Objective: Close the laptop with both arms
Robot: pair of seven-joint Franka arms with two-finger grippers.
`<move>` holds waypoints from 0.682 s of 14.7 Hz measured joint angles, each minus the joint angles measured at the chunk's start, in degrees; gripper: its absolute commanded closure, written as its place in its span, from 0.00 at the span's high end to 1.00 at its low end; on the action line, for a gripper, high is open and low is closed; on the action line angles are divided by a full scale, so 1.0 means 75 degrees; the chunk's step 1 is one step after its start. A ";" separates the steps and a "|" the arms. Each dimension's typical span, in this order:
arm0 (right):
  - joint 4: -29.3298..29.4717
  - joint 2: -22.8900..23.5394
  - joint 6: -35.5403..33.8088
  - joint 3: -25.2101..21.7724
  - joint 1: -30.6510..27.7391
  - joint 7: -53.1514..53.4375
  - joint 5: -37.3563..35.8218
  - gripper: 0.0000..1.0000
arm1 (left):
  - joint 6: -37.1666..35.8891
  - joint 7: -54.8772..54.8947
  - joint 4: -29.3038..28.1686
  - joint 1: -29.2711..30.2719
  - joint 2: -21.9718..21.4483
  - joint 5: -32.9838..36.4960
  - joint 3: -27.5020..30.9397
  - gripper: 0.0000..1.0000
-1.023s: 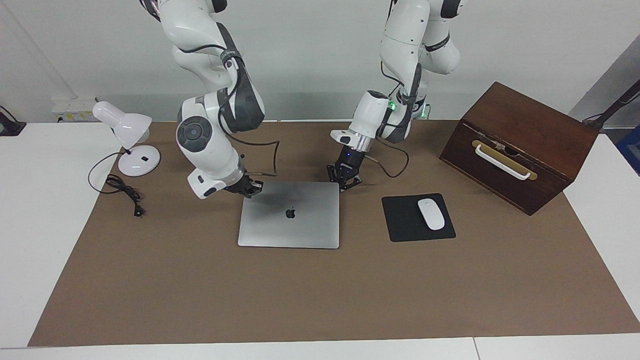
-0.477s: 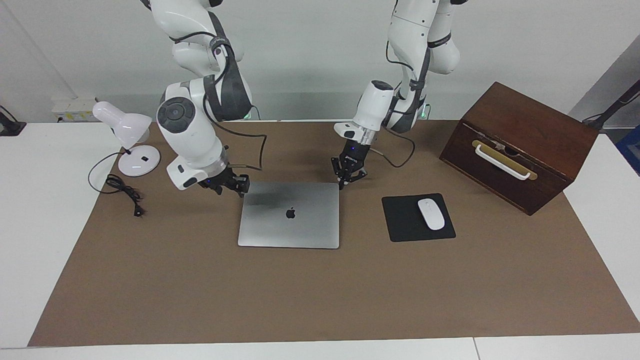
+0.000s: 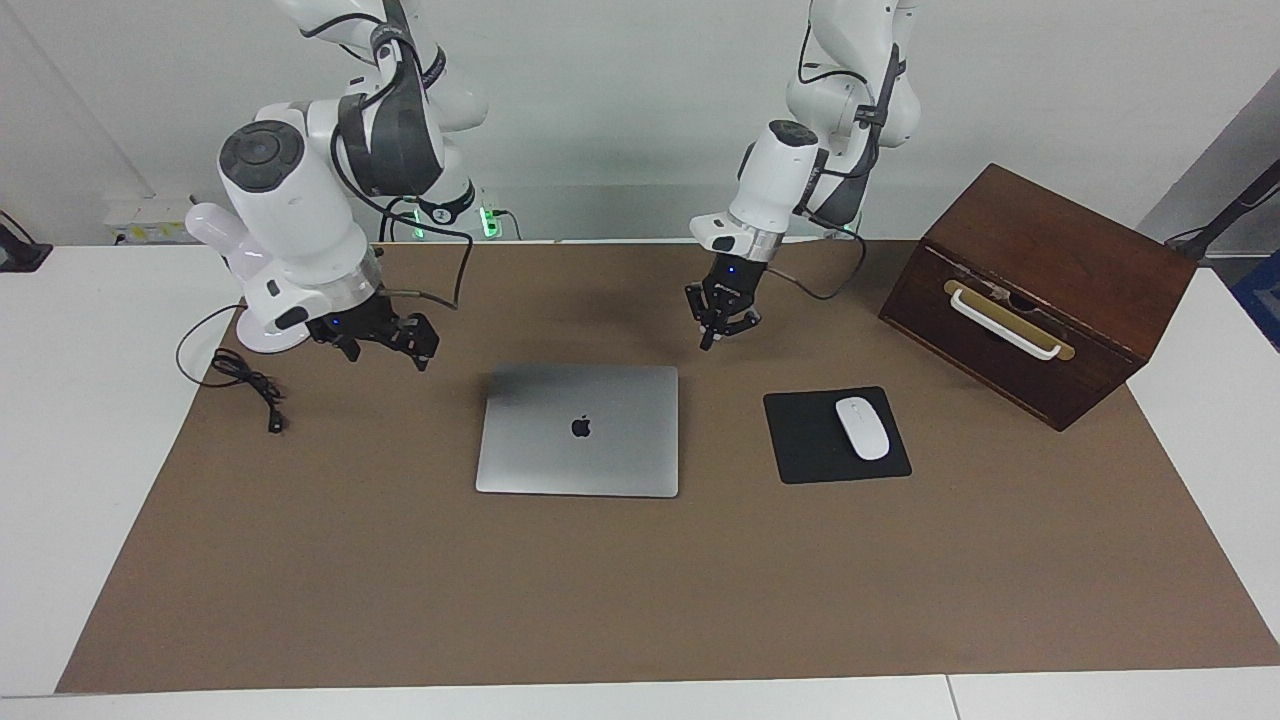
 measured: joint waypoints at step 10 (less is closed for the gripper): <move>0.0001 -0.0801 -0.0179 -0.0015 -0.0873 -0.1444 -0.0364 1.00 | -0.4936 0.0008 0.2493 0.2516 -0.0794 0.0007 0.0066 1.00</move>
